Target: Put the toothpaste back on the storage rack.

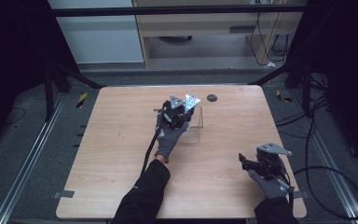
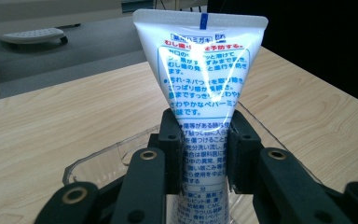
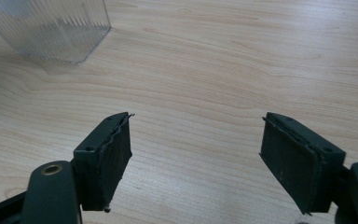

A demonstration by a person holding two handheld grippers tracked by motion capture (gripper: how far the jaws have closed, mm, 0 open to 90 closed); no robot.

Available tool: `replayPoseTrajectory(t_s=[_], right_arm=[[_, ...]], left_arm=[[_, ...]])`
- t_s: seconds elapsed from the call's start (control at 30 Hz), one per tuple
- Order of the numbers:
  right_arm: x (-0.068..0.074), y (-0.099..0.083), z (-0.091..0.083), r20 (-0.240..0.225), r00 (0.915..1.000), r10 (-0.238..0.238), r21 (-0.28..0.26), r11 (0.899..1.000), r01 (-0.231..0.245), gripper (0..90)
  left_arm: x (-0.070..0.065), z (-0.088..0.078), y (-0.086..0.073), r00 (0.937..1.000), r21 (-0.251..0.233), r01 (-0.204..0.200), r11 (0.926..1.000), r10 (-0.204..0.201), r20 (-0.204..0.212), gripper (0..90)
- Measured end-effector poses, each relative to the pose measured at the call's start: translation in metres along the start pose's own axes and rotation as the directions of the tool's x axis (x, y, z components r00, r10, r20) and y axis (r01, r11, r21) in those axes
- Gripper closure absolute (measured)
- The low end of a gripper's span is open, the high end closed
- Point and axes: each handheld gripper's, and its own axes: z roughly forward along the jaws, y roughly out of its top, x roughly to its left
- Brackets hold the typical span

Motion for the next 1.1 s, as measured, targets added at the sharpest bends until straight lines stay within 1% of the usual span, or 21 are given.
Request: replayPoseTrajectory(t_s=[0.07,0.23,0.33,0.37,0.47,0.53,0.8,0.93,1.0,1.1], right_arm=[[0.001,0.000,0.000,0.000,1.0000,0.000,0.001,1.000,0.000,24.2],[0.001,0.000,0.000,-0.003,1.0000,0.003,0.001,1.000,-0.003,24.2],[0.001,0.000,0.000,-0.002,1.0000,0.003,0.001,1.000,-0.003,24.1],[0.001,0.000,0.000,-0.002,1.0000,0.003,0.000,1.000,-0.003,24.2],[0.001,0.001,0.000,-0.004,1.0000,0.003,0.000,1.000,-0.003,24.1],[0.001,0.001,0.000,-0.004,1.0000,0.003,0.000,1.000,-0.003,24.1],[0.002,0.001,0.000,-0.004,1.0000,0.005,0.001,1.000,-0.005,24.1],[0.002,0.001,0.000,-0.005,1.0000,0.004,0.000,1.000,-0.004,24.1],[0.002,0.001,0.000,-0.004,1.0000,0.002,0.000,1.000,-0.002,24.1],[0.002,0.001,0.000,-0.004,1.0000,0.001,-0.001,1.000,-0.001,24.1]], left_arm=[[0.000,0.000,-0.001,1.0000,0.002,0.005,1.0000,-0.005,0.001,70.6],[0.000,-0.001,-0.005,1.0000,0.009,-0.006,0.9999,0.006,-0.006,70.2],[0.000,-0.001,-0.007,1.0000,0.013,-0.003,0.9999,0.003,-0.004,70.1],[0.001,-0.002,-0.007,0.9999,0.014,-0.006,0.9999,0.007,-0.009,70.1],[0.001,-0.002,-0.009,1.0000,0.018,-0.004,0.9998,0.004,-0.003,69.9],[0.000,-0.002,-0.009,0.9999,0.024,-0.012,0.9996,0.012,-0.007,69.8],[-0.003,-0.001,-0.011,0.9996,0.055,-0.027,0.9981,0.026,0.004,68.9],[-0.005,0.000,-0.012,0.9998,0.056,-0.021,0.9982,0.021,0.004,68.8],[-0.006,0.000,-0.012,0.9998,0.057,-0.019,0.9982,0.019,-0.004,68.5],[-0.007,0.000,-0.012,0.9999,0.060,-0.007,0.9982,0.007,-0.007,67.1]])
